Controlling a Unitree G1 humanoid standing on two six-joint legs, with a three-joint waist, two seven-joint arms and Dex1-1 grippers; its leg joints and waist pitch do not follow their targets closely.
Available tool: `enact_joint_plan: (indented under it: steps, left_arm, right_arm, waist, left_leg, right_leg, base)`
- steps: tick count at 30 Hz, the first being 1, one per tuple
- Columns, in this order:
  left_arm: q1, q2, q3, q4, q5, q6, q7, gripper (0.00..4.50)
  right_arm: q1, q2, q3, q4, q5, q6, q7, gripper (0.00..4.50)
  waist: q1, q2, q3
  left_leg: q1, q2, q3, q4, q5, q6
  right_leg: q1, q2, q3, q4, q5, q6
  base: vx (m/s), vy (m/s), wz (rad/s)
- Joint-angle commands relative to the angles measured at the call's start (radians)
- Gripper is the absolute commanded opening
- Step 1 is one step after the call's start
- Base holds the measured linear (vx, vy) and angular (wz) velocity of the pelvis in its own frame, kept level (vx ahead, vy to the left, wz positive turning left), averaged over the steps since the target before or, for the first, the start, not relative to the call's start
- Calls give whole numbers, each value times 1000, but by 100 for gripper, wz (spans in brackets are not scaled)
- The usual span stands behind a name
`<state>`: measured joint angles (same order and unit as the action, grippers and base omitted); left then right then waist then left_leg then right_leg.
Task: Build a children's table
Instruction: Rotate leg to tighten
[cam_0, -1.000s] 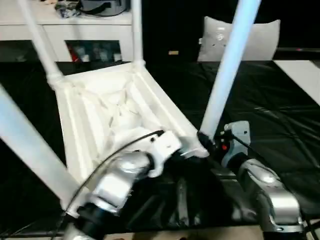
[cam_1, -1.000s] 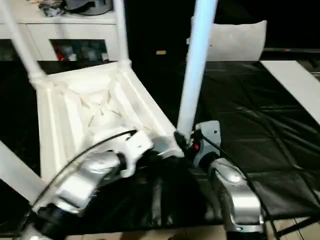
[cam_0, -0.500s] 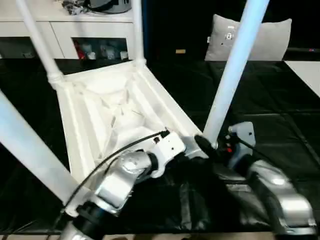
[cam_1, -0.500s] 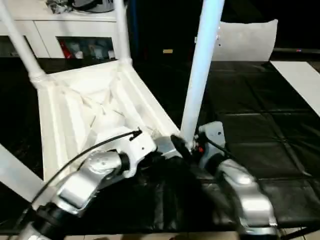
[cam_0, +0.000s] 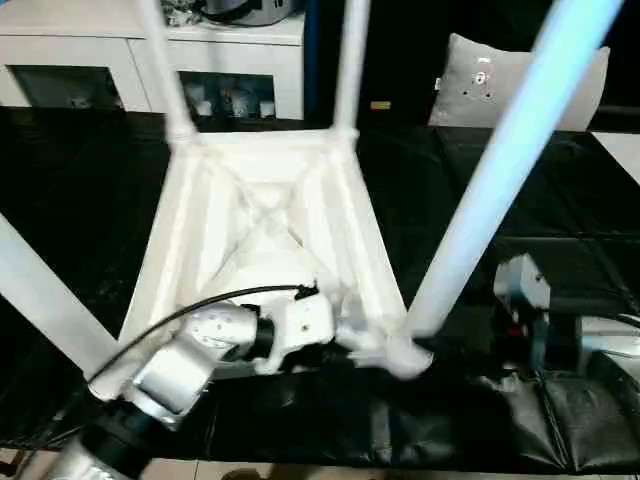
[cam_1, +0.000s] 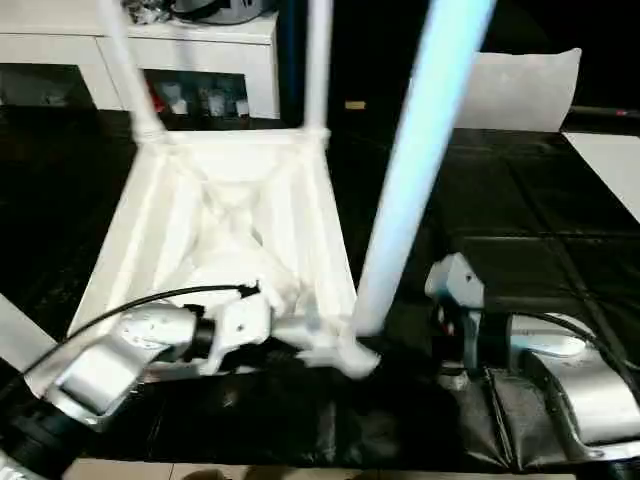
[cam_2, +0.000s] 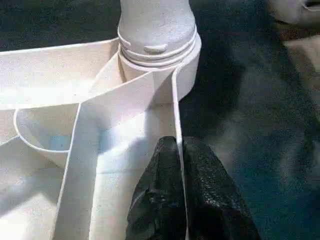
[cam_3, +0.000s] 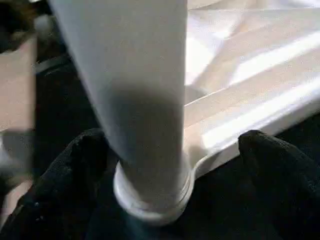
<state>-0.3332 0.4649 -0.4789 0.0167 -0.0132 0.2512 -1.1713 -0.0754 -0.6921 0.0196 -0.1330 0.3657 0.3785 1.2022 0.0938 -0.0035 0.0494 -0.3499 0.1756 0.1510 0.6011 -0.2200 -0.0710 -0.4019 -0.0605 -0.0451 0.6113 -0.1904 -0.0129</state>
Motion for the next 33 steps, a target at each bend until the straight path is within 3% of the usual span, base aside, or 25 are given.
enact_joint_plan:
  steps: [1,11,19,26,28,30,33]
  left_arm:
    - [-21,11,-51,-9,-3,-35,-74,0]
    - [-53,27,-61,21,-14,-82,-134,0]
    - [-54,29,-56,27,-22,-86,-136,0]
    - [-46,15,-31,24,-50,-51,-127,0]
    - [-31,-33,4,5,-82,25,-59,0]
    - [-28,-50,12,3,-83,39,-31,0]
    - [-20,-123,38,3,-74,93,90,0]
  right_arm:
    - [-21,-17,21,13,13,-30,54,431]
    - [-75,-21,99,87,29,-28,184,351]
    - [-93,-1,133,109,35,-30,194,270]
    - [-74,8,128,89,73,9,203,210]
    - [-44,74,96,42,127,65,103,206]
    - [-38,97,93,33,123,70,59,205]
    - [-27,190,93,12,73,103,-124,205]
  waist:
    - [-3,-15,-52]
    - [-4,-17,-53]
    - [-5,-16,-52]
    - [-4,-17,-51]
    - [-3,-15,-50]
    - [-6,-17,-47]
    - [-15,-16,-41]
  left_leg:
    - [-6,48,-3,-69,-101,97]
    - [-6,48,-2,-66,-85,100]
    - [-5,49,-2,-68,-89,94]
    - [-4,49,-2,-68,-89,93]
    - [-6,47,-1,-67,-83,93]
    - [-7,47,-1,-70,-102,82]
    - [-9,41,-3,-75,-146,47]
  right_leg:
    - [54,-76,44,-76,-231,-189]
    - [56,-75,43,-71,-192,-218]
    - [56,-75,43,-71,-202,-220]
    - [55,-75,43,-70,-195,-224]
    - [57,-75,45,-71,-186,-227]
    - [55,-73,43,-75,-220,-218]
    - [53,-72,40,-89,-376,-162]
  base:
    - [0,0,0]
    - [0,0,0]
    - [0,0,0]
    - [0,0,0]
    - [0,0,0]
    - [0,0,0]
    - [0,0,0]
